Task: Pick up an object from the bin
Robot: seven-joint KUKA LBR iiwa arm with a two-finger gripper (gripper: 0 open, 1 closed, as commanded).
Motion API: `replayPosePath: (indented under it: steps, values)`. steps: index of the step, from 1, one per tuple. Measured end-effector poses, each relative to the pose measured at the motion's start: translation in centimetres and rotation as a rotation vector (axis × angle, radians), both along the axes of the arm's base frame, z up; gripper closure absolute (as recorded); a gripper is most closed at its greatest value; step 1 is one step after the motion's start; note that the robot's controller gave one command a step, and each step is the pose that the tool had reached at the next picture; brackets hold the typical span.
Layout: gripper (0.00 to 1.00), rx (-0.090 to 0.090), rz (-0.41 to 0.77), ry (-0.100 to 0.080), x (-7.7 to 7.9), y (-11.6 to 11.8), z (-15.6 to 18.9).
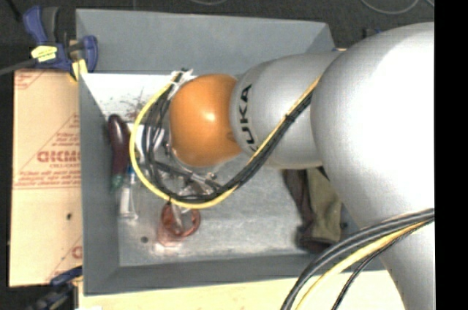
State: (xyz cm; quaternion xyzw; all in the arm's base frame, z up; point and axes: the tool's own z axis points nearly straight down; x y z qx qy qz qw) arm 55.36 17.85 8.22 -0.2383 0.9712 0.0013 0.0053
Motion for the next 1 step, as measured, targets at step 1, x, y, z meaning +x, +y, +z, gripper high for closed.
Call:
replayPosePath:
  steps: [1]
  values:
    - [1.0, -0.002, 0.165, 0.0, -0.12, -3.38, -0.43]
